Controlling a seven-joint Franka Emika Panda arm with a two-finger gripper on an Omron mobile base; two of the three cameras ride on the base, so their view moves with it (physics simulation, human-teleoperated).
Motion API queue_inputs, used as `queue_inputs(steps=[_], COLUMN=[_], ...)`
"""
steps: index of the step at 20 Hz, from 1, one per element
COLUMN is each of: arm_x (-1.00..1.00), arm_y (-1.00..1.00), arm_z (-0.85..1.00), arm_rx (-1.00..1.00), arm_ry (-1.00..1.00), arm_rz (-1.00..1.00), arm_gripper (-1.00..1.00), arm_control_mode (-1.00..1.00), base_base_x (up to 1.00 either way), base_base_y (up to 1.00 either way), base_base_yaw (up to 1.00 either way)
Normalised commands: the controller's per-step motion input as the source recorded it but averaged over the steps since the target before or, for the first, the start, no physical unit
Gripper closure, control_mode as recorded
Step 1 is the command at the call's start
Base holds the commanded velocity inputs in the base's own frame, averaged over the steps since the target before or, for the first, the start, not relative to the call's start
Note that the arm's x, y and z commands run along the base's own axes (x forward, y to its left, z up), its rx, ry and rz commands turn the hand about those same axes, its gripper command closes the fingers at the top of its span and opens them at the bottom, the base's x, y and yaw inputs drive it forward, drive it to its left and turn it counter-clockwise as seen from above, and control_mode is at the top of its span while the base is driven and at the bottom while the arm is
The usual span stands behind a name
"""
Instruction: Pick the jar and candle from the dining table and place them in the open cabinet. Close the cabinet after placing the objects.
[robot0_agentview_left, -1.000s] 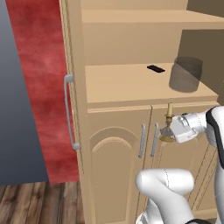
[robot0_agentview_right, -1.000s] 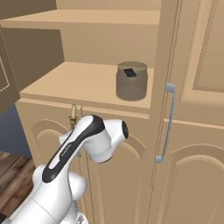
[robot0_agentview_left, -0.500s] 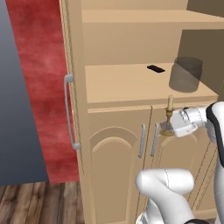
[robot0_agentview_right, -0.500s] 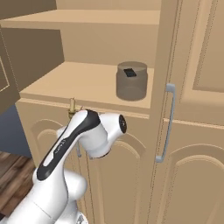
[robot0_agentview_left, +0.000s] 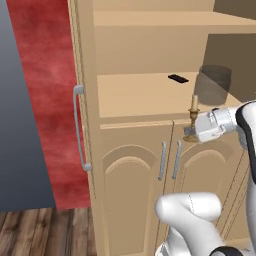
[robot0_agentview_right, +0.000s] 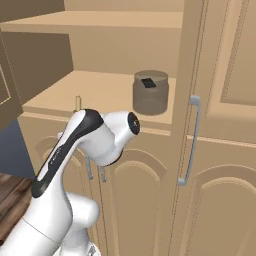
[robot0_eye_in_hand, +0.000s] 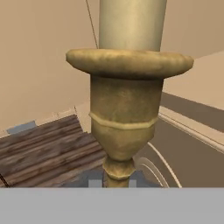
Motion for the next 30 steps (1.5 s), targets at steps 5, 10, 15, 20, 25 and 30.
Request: queue_inputs(steps=[5,10,15,20,25,30], arm_x=[0.31,0.53,0.61,0.38,0.42,0.55], arm_y=[0.04,0.1,0.1,0.03,0.0,0.0], arm_z=[0.38,0.16,0.03,0.01,0.01,-0.01], arm_rx=[0.0,0.0,-0.01,-0.06,-0.04,-0.01], arm_ry=[0.0,0.0,0.0,-0.06,-0.04,-0.01], arm_rz=[0.0,0.0,0.0,0.0,0.0,0.0], arm_gripper=[1.0,1.0,1.0,1.0,1.0,1.0], arm_control_mode=[-1.0,-1.0,-1.0,-1.0,-1.0,-1.0], base_base_x=[0.0,0.0,0.0,0.0,0.0,0.0], base_base_y=[0.0,0.0,0.0,0.0,0.0,0.0], base_base_yaw=[0.0,0.0,0.0,0.0,0.0,0.0])
